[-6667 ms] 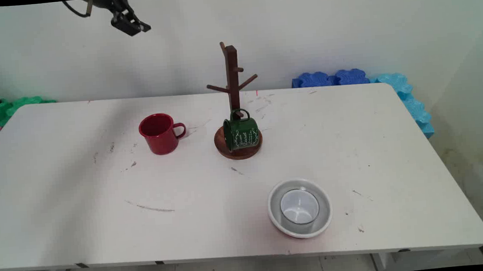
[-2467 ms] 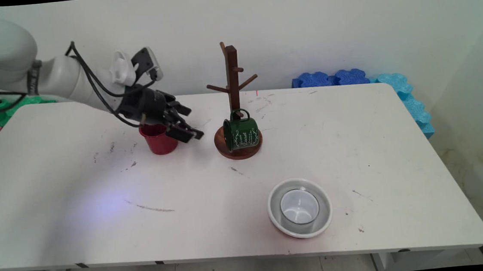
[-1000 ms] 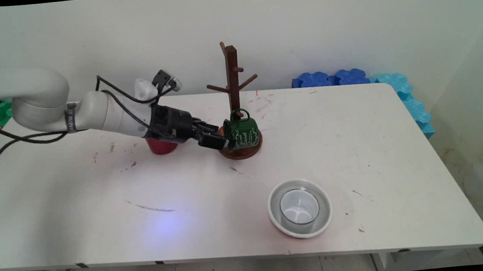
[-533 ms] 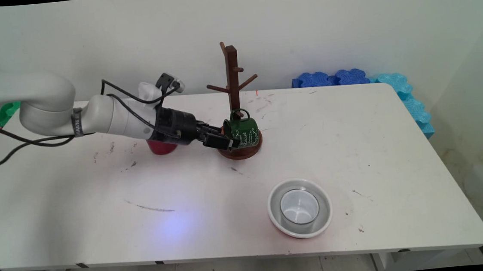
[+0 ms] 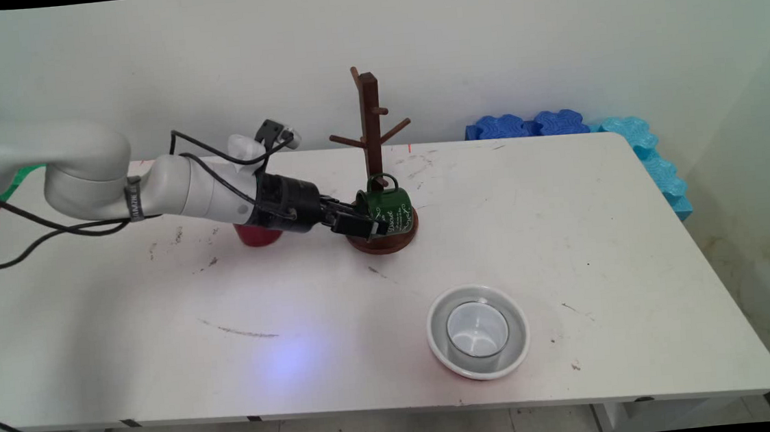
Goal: Pick up the green mug from the rack, then place the picked object on the table
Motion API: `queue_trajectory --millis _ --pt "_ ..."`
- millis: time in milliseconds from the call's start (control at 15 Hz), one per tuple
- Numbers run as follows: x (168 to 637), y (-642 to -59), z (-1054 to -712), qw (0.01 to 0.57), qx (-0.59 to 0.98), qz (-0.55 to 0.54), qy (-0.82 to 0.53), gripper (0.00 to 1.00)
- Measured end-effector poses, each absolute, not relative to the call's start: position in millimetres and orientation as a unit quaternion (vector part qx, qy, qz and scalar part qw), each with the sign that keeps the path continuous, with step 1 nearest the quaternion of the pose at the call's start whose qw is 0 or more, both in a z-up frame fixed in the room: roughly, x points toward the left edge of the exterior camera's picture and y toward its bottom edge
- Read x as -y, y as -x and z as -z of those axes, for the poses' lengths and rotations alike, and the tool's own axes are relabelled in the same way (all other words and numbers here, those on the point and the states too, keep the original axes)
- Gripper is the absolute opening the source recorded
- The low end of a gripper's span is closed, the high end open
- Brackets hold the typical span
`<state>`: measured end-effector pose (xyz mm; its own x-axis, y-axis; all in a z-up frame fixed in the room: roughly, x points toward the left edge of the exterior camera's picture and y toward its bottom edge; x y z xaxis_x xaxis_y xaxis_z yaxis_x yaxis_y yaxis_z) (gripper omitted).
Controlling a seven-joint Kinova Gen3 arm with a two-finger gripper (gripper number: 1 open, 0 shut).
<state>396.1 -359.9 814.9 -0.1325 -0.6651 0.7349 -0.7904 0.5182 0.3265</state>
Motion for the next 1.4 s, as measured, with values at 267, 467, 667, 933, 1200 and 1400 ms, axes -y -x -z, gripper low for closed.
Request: queue_trajectory --millis 267,467,667,933,1200,1400 --pt "362 -391 -811 0.447 0.745 -0.062 -0.49 1.0" --pt "363 -388 -809 0.449 0.744 -0.057 -0.492 1.0" --pt "364 -386 -807 0.45 0.743 -0.053 -0.493 0.0" --pt "365 -384 -805 0.45 0.743 -0.052 -0.493 0.0" --pt "364 -383 -803 0.449 0.744 -0.053 -0.492 0.0" --pt "362 -382 -803 0.449 0.745 -0.053 -0.491 0.0"
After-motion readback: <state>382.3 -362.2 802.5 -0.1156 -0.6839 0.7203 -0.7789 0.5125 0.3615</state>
